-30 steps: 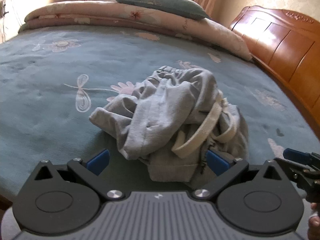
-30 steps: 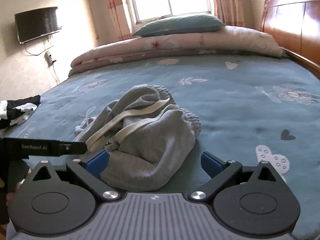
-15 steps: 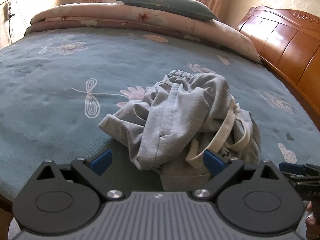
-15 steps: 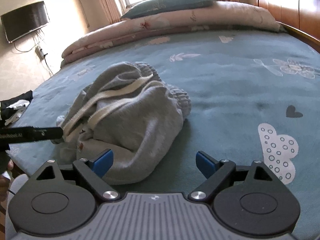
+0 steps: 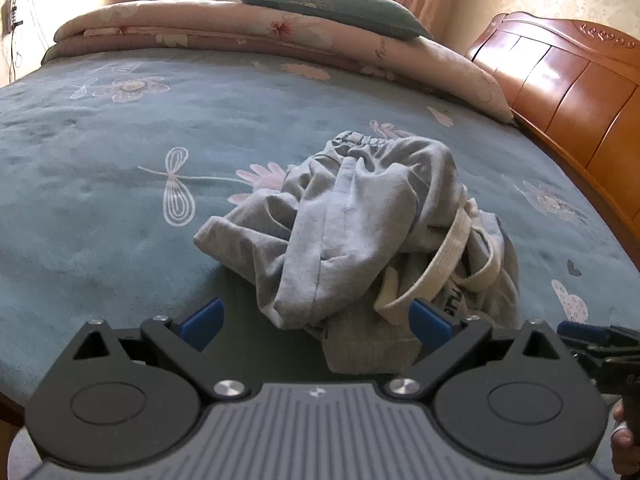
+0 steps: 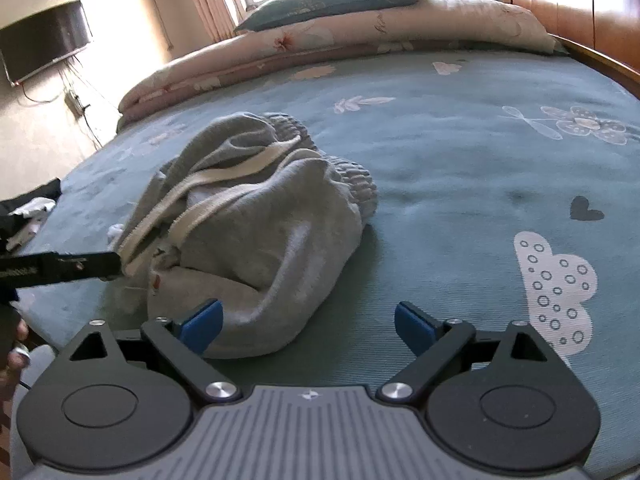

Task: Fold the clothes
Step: 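Lower the left gripper onto the sweatpants waistband and close it, then lift the waistband with the left gripper while the right gripper approaches it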

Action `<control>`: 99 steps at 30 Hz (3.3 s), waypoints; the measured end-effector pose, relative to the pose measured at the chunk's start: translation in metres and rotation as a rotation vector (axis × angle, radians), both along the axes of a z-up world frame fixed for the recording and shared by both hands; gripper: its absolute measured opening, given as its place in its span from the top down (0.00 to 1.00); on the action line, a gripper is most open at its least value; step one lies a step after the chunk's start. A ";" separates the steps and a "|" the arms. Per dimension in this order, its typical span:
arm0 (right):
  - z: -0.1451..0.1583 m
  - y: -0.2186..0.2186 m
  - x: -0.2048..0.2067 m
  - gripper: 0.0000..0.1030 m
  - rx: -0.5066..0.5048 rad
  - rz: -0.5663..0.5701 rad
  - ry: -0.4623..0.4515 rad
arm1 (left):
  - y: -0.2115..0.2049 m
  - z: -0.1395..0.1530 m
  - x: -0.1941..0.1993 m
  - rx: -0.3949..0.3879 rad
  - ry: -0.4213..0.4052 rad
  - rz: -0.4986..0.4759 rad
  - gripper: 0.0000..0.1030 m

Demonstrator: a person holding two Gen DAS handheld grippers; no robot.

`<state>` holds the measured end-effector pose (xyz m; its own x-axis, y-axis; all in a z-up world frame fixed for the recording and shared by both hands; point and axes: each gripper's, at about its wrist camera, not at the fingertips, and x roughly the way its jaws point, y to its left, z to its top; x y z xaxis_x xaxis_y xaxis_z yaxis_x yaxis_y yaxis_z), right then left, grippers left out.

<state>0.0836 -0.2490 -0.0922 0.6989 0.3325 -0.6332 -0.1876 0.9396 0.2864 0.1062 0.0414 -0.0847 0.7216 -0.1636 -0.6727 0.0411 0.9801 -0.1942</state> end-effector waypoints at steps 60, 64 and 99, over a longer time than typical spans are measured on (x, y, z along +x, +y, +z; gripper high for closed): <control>-0.028 -0.026 0.039 0.28 0.089 -0.002 0.039 | 0.016 -0.015 0.233 -0.163 0.089 -0.295 0.68; -0.029 -0.025 0.043 0.28 0.093 0.009 0.038 | 0.022 -0.026 0.254 -0.288 0.138 -0.361 0.68; 0.017 -0.042 0.032 0.25 0.057 0.066 -0.088 | 0.014 0.057 0.069 -0.058 -0.195 -0.593 0.89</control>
